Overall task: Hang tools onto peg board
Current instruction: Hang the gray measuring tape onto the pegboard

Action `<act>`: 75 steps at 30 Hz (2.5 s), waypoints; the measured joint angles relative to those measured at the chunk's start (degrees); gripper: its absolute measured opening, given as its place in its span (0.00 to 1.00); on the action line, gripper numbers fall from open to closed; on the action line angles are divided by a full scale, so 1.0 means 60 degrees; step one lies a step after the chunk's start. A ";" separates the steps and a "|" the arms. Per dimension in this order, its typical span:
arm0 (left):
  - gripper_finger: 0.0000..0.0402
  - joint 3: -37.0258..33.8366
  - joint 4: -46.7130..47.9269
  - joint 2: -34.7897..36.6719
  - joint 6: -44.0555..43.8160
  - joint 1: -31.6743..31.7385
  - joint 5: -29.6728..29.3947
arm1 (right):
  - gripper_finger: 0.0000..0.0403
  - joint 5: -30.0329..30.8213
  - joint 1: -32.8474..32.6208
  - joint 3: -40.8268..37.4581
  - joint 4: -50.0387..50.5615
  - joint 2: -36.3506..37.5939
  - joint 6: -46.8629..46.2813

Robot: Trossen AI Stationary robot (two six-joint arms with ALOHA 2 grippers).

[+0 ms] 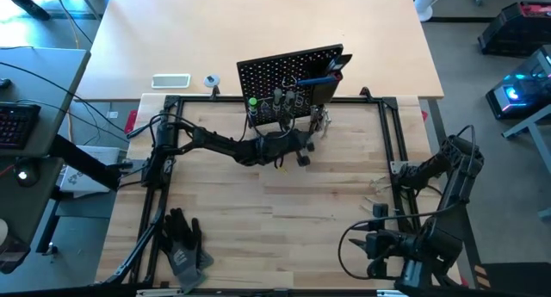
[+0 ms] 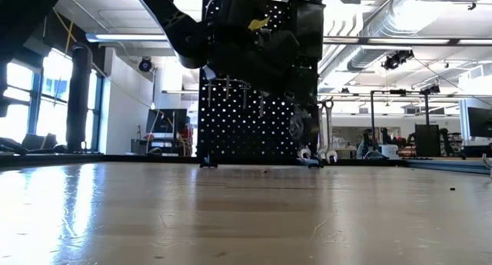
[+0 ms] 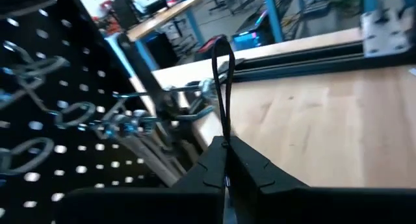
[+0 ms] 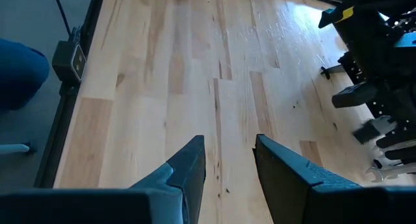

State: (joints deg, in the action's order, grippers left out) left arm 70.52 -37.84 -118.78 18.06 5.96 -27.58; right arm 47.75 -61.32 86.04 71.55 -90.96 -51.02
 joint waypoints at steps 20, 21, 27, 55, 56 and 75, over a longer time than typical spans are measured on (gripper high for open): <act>0.00 0.1326 0.1209 -0.0856 0.1812 -0.0146 -0.1446 | 0.32 0.0250 -0.0193 0.0000 0.0091 -0.0004 -0.0253; 0.00 0.1326 0.1217 -0.0860 0.1884 -0.0142 -0.1479 | 0.32 0.0254 -0.0226 0.0000 0.0088 -0.0004 -0.0253; 0.00 0.1326 0.1189 -0.0863 0.2779 -0.0446 -0.2207 | 0.32 0.0290 -0.0306 0.0000 0.0156 -0.0004 -0.0252; 0.00 0.1319 0.1399 -0.0860 0.3091 -0.0219 -0.2483 | 0.32 0.0294 -0.0433 0.0000 0.0251 -0.0004 -0.0337; 0.00 0.1319 0.1408 -0.0860 0.3093 -0.0218 -0.2467 | 0.32 0.0294 -0.0433 0.0000 0.0251 -0.0004 -0.0340; 0.00 0.1511 0.1920 -0.0860 0.3025 -0.0006 -0.2345 | 0.32 0.0442 -0.0433 0.0000 0.0249 -0.0004 -0.0347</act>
State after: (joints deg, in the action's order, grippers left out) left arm 79.59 -26.32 -123.94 36.21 5.92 -41.65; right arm 50.40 -63.92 86.04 73.04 -90.98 -53.10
